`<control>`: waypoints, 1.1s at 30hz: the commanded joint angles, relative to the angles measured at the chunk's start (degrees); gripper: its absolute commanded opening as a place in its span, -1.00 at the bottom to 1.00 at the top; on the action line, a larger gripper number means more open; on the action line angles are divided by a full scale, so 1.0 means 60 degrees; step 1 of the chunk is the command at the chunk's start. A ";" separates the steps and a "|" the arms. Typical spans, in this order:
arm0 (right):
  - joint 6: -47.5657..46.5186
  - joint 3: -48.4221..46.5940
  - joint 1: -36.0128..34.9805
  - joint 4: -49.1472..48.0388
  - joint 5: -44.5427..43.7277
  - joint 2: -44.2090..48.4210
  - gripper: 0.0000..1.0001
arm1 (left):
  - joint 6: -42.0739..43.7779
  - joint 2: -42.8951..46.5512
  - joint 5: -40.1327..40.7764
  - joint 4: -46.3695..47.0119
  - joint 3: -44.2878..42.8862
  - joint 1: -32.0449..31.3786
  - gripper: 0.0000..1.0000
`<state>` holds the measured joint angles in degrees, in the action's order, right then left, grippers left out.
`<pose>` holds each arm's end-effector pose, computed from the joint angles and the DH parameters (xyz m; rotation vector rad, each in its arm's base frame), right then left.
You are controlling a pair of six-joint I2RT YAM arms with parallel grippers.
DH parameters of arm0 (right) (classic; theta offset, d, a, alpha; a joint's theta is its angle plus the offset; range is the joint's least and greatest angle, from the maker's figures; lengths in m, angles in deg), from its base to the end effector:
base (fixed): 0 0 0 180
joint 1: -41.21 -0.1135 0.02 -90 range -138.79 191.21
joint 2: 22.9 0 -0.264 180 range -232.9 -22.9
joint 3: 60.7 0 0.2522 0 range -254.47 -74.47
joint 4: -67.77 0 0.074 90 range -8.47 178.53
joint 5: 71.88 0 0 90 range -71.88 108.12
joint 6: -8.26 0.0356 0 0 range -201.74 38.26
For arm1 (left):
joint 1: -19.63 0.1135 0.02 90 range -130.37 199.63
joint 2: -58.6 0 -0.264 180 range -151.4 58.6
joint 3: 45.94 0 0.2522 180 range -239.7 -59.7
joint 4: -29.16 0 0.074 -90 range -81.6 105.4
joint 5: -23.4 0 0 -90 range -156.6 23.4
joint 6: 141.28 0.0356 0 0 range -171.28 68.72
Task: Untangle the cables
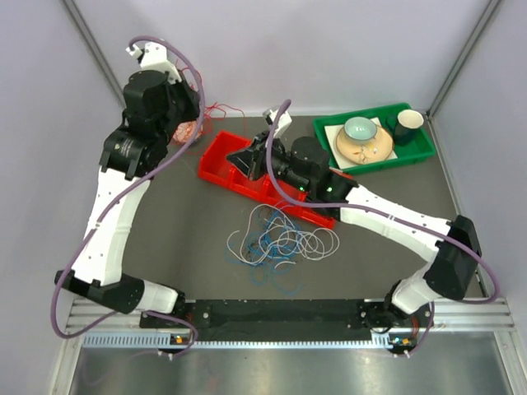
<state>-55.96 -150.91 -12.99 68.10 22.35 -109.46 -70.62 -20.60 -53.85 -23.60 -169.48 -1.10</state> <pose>0.2115 0.2977 0.3994 -0.4620 1.5644 1.1561 0.2445 -0.0841 0.5332 -0.1447 1.7190 -0.3274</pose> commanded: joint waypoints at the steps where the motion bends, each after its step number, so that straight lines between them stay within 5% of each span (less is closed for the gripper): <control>1: -0.0195 -0.0603 0.0111 -0.0180 -0.0090 -0.0614 -1.00 | -0.0073 -0.0174 -0.0205 0.0553 0.0380 0.0349 -1.00; 11: 0.0799 -0.2317 0.1195 0.0363 0.0173 -0.2592 -1.00 | -0.0996 -0.1899 -0.2080 0.1387 0.1215 0.1316 -1.00; 20: 0.1006 -0.1982 0.1679 0.0598 0.0511 -0.2522 -1.00 | -0.2109 -0.4127 -0.3984 0.2223 0.1157 0.1536 -1.00; 33: 0.0962 -0.1307 0.1957 0.0510 0.0511 -0.2243 -1.00 | -0.2959 -0.4862 -0.4074 0.2721 0.1991 0.2166 -1.00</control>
<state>-50.43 -159.15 -1.58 73.60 24.53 -126.12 -86.29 -51.20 -77.78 -12.17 -160.14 10.33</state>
